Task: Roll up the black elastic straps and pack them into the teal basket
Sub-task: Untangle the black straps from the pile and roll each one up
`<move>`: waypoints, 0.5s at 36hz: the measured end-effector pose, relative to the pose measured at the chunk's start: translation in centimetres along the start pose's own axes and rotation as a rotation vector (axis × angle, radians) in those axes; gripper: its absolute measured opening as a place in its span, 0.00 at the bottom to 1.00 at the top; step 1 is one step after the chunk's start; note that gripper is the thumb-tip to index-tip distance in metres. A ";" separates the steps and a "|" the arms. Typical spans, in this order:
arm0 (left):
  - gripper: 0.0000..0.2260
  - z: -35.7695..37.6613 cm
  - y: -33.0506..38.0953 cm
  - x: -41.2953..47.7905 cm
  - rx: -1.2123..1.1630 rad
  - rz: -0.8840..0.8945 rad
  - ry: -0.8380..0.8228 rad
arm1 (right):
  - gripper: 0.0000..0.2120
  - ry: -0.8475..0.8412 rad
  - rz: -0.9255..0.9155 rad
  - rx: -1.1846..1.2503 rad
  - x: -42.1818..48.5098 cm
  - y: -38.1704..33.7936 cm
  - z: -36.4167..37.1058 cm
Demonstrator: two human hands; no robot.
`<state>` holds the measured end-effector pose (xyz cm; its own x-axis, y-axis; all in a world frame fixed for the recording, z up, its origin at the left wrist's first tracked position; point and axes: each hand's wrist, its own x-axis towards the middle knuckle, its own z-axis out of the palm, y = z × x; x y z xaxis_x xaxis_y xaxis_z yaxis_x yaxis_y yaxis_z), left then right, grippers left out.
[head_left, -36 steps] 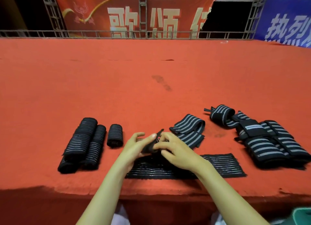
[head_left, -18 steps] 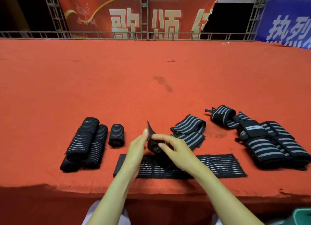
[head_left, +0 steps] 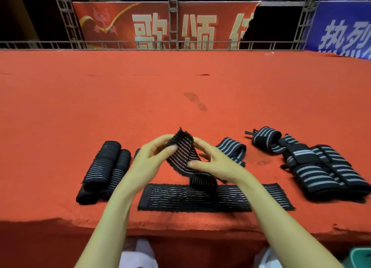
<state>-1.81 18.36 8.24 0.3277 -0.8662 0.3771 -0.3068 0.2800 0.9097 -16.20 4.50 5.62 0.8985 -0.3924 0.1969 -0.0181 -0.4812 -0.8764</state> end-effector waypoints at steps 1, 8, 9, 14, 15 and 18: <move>0.10 -0.3 0.2 0.3 0.015 0.019 0.021 | 0.24 0.012 0.012 -0.007 0.4 -0.4 -0.1; 0.09 -2.3 0.5 1.5 -0.055 0.017 0.378 | 0.04 0.078 0.033 -0.077 1.2 -1.5 -1.7; 0.09 -2.6 0.3 1.5 -0.079 0.003 0.435 | 0.04 0.060 0.047 -0.109 1.0 -1.2 -1.8; 0.09 -3.6 -1.3 1.1 -0.149 -0.019 0.649 | 0.06 0.068 0.099 -0.502 -0.2 1.1 -3.0; 0.09 -3.8 -1.7 0.9 -0.160 -0.028 0.678 | 0.06 0.101 0.108 -0.600 -0.4 1.4 -3.5; 0.09 -4.1 -3.3 0.5 -0.124 -0.083 0.692 | 0.10 0.296 0.134 -0.865 -1.0 1.8 -4.9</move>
<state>3.03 18.74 6.13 0.8507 -0.4366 0.2927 -0.1658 0.3055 0.9376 -19.28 0.21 6.02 0.7189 -0.6138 0.3263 -0.5419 -0.7888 -0.2901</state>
